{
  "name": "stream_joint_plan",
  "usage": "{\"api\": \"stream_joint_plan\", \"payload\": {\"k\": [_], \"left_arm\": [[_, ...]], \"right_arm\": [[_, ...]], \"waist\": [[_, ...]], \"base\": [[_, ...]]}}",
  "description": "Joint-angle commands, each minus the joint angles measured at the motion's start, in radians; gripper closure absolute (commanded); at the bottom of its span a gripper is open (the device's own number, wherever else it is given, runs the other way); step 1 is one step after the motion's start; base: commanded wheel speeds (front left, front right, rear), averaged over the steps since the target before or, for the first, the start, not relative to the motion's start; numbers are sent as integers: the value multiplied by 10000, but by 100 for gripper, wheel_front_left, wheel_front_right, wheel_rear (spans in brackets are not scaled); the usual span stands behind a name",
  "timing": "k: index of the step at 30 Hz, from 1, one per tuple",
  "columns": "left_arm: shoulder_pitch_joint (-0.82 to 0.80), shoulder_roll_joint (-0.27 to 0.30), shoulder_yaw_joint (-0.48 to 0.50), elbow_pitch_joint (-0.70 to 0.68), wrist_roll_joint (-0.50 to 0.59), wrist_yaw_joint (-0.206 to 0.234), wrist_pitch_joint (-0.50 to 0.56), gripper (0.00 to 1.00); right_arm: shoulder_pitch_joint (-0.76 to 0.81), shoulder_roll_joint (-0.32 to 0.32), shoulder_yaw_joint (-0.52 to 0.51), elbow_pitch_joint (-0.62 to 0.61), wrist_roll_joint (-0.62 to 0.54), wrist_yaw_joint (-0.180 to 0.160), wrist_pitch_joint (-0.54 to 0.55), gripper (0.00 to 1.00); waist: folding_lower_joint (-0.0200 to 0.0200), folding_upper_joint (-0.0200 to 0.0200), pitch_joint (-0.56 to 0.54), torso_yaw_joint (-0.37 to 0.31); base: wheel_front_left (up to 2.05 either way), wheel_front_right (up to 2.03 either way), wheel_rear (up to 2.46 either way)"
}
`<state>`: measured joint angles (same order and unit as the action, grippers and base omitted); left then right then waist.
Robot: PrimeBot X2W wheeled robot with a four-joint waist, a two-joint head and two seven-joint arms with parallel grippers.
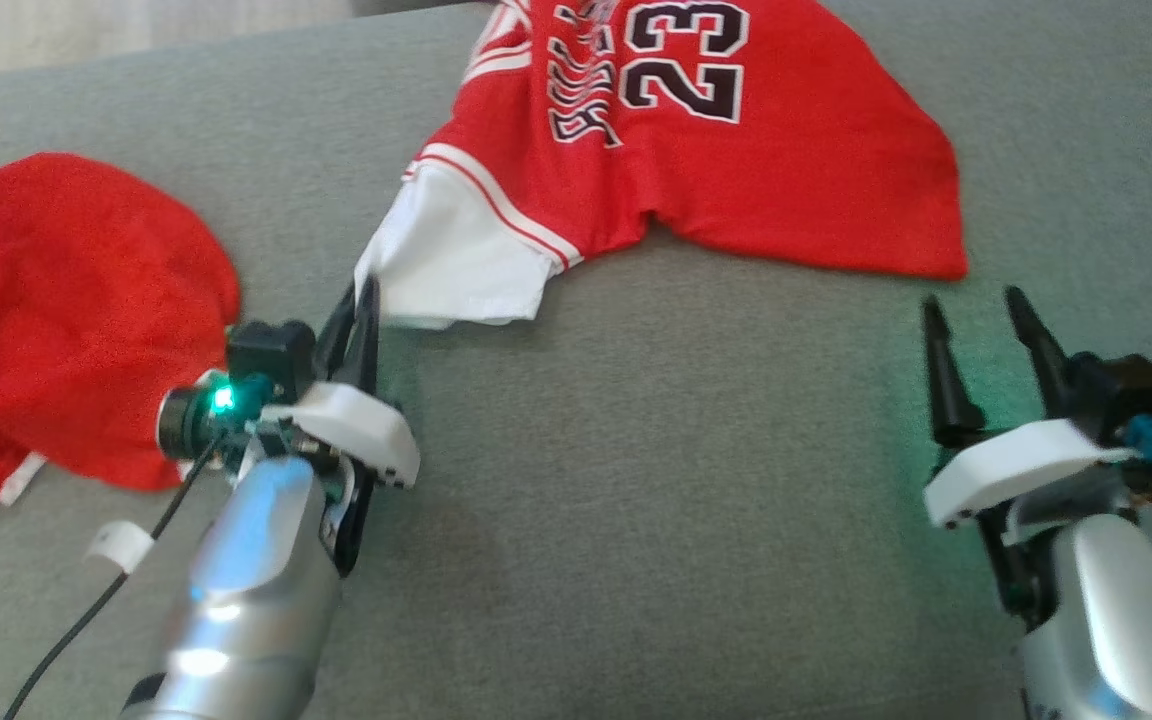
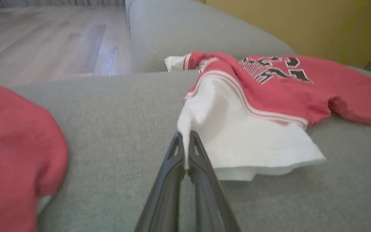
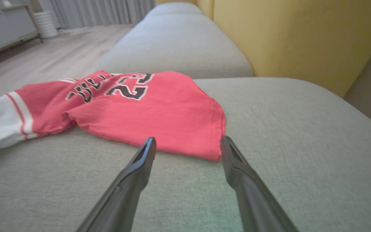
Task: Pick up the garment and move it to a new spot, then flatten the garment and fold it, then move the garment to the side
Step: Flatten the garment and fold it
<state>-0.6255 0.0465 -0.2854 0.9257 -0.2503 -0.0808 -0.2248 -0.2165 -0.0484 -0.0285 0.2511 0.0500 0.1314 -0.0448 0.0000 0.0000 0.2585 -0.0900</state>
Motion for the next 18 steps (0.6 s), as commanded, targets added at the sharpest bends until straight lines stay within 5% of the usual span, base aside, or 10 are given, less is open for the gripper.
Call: {"api": "stream_joint_plan", "payload": {"k": [1,10,18], "left_arm": [[-145,145,254,-621,-105,-14,-242,100],[696,57,257,-3803,-41,112,-366,100],[1079,42,6,-4562,-48,58,-368,100]], "right_arm": [[-501,-19,-74,-145,-15,-7,336,0],[-2011,-18,-1603,2079,193,-7,1283,0],[-3202,-18,-2825,4486,-771,-7,1236,0]], "waist": [[0,0,-85,222],[0,0,-150,807],[0,0,-95,1040]], "base": [[0,0,0],[0,0,0],[0,0,0]]}}
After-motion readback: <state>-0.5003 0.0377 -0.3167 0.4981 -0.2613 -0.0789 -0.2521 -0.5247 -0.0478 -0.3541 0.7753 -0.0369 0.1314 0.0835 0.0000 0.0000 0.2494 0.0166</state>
